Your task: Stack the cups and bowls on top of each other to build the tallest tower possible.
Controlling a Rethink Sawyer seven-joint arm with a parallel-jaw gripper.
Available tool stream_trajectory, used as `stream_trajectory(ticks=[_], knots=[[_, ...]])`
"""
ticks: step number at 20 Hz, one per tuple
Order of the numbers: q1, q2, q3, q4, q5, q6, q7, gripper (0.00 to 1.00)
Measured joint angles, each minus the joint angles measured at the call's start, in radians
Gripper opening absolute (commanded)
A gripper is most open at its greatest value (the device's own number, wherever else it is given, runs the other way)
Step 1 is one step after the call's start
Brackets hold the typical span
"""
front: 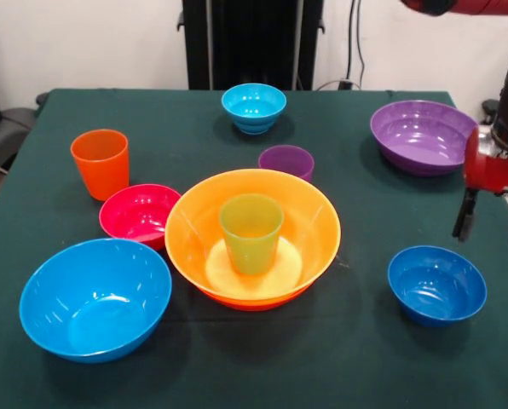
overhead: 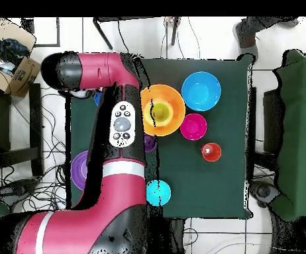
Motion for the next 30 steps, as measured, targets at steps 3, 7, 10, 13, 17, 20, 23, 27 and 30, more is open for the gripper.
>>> stream_trajectory(ticks=[3,7,10,13,17,20,23,27,30], knots=[[0.0,0.016,-0.004,-0.002,0.0,0.0,0.0,1.0],[0.0,0.054,-0.014,-0.001,-0.001,0.0,0.0,1.0],[0.0,0.079,-0.022,-0.001,-0.001,0.0,0.0,1.0],[0.0,0.096,-0.024,-0.002,-0.001,0.0,0.0,1.0],[0.0,0.113,-0.024,-0.002,0.001,0.0,0.0,1.0],[0.0,0.126,-0.02,-0.002,0.011,-0.001,0.0,1.0],[-0.001,0.133,-0.013,-0.002,0.024,-0.001,0.0,1.0],[-0.004,0.14,0.007,-0.001,0.043,-0.001,0.0,1.0],[-0.006,0.139,0.018,0.003,0.051,-0.004,0.0,1.0]])
